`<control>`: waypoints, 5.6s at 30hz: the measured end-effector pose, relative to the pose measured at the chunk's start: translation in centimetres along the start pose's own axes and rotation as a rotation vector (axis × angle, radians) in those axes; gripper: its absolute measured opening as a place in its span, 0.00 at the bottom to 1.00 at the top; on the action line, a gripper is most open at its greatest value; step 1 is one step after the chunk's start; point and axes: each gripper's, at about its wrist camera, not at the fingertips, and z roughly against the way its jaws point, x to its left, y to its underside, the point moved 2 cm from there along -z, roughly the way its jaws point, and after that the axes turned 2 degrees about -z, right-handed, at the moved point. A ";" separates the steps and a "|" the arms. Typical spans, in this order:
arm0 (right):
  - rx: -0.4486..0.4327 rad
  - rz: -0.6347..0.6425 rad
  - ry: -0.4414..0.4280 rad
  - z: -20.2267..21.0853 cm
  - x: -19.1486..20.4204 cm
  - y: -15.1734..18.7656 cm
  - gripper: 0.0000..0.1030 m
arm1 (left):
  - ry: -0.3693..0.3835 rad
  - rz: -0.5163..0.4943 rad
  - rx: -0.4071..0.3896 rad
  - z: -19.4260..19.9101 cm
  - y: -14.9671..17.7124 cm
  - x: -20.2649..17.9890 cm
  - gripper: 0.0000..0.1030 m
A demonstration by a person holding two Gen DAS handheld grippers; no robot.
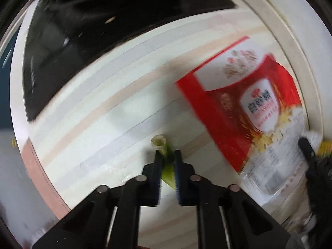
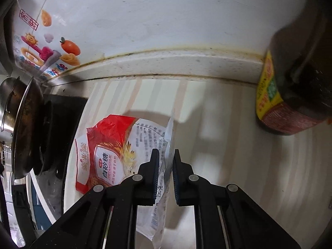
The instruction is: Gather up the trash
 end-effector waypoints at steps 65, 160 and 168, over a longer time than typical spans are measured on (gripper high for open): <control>0.413 1.028 0.079 -39.7 33.2 81.2 0.08 | 0.011 0.785 0.113 -41.2 33.4 71.7 0.01; 0.349 1.334 -0.676 42.7 23.3 55.5 1.00 | 0.018 0.671 -0.659 30.3 58.1 40.1 1.00; 0.340 1.349 -0.654 42.5 23.0 55.5 1.00 | -0.005 0.679 -0.655 30.0 58.5 39.8 1.00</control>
